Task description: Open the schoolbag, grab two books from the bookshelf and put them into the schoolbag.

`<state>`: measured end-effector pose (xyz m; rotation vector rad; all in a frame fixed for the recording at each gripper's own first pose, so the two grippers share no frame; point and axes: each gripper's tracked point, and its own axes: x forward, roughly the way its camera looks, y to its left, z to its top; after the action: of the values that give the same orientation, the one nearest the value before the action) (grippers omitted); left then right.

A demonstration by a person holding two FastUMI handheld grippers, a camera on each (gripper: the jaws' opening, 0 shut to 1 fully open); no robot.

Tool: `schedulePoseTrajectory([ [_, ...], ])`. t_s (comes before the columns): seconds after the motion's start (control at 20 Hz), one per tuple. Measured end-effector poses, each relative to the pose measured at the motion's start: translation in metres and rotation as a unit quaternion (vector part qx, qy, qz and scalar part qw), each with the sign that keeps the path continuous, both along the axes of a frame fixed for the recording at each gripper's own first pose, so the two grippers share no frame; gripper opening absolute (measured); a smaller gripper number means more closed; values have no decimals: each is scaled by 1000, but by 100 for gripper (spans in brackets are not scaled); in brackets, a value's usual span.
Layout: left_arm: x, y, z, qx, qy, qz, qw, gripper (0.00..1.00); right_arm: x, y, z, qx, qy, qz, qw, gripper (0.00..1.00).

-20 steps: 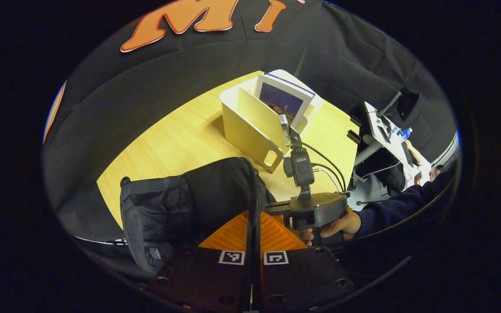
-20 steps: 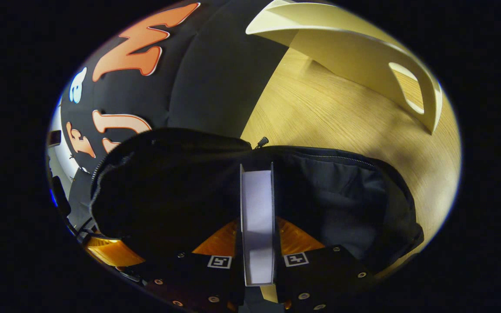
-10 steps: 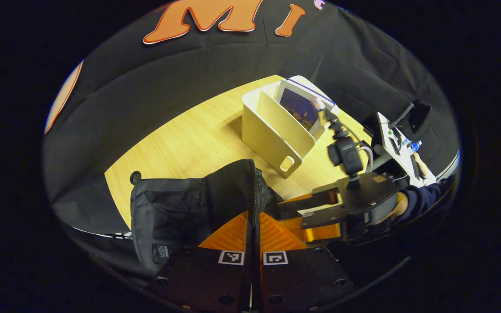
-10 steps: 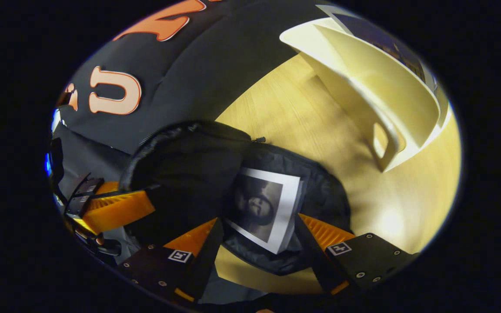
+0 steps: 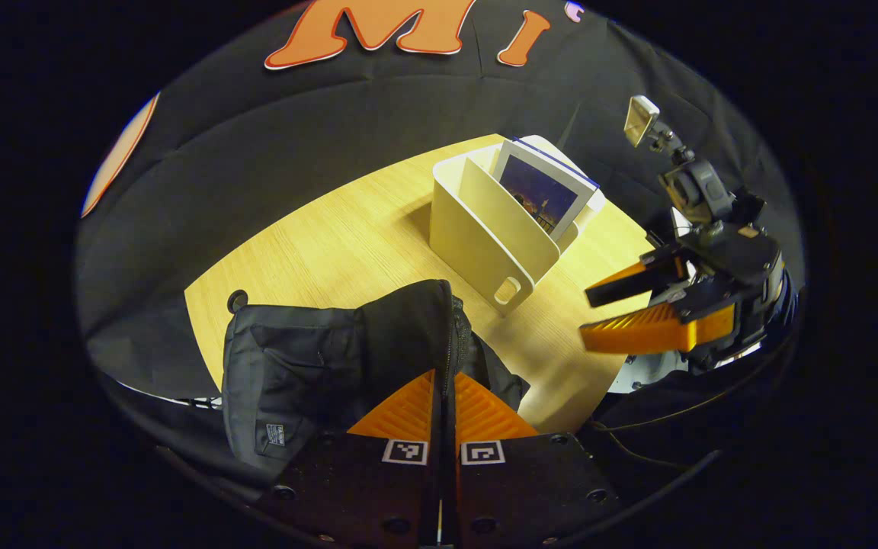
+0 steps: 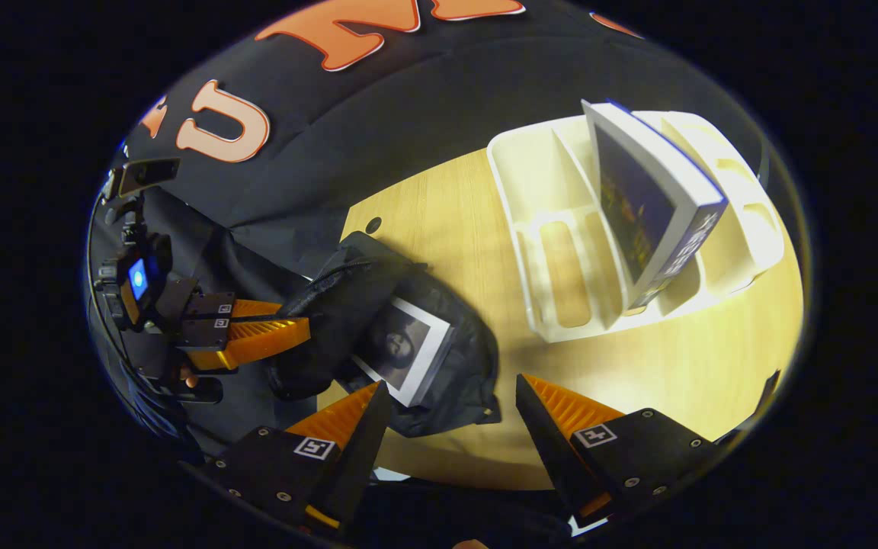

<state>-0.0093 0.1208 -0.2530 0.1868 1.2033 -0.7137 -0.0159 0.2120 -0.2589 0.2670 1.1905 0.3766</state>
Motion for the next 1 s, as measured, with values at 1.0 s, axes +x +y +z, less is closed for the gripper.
schedulePoseTrajectory([
  [1.0,-9,11,-15,30,18,112,993,2,167,-121,-8,-136,39,43,989,98],
])
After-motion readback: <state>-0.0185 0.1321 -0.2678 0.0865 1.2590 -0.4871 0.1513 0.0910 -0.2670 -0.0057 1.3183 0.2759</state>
